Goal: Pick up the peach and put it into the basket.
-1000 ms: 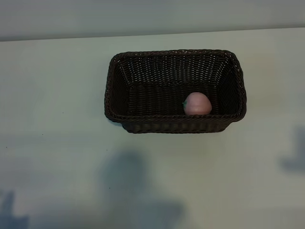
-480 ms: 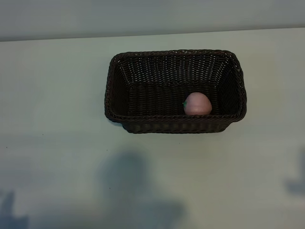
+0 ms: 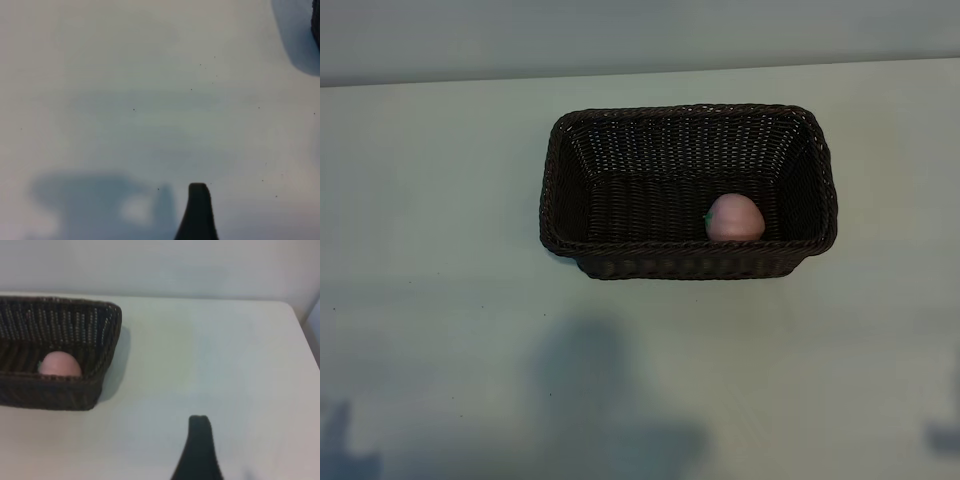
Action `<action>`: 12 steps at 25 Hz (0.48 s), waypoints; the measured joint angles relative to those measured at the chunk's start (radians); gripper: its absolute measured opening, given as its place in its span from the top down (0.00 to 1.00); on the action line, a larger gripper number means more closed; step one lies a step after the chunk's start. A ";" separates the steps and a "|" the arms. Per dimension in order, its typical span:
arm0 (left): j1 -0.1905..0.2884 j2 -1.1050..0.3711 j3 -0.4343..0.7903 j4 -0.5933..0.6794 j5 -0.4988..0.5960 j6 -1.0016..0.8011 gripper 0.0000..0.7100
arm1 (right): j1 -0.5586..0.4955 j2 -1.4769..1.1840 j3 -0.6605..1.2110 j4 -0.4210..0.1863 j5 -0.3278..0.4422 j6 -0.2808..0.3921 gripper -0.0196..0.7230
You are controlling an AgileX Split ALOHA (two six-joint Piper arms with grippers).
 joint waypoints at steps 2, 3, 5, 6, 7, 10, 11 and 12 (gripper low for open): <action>0.000 0.000 0.000 0.000 0.000 0.000 0.17 | 0.000 -0.003 0.031 0.000 0.000 -0.002 0.22; 0.000 0.000 0.000 0.000 0.000 0.001 0.17 | 0.000 -0.003 0.043 0.000 0.005 -0.004 0.22; 0.000 0.000 0.000 0.000 0.000 0.001 0.17 | 0.000 -0.003 0.056 0.008 0.022 -0.019 0.24; 0.000 0.000 0.000 0.000 0.000 0.001 0.17 | 0.000 -0.003 0.062 0.012 0.026 -0.028 0.25; 0.000 0.000 0.000 0.000 0.000 0.001 0.17 | 0.000 -0.003 0.067 0.017 0.026 -0.038 0.26; 0.000 0.000 0.000 0.000 0.000 0.001 0.17 | 0.000 -0.003 0.096 0.022 0.028 -0.054 0.28; 0.000 0.000 0.000 0.000 0.000 0.001 0.17 | 0.000 -0.003 0.109 0.022 0.029 -0.056 0.29; 0.000 0.000 0.000 0.000 0.000 0.001 0.17 | 0.000 -0.003 0.127 0.022 0.028 -0.056 0.29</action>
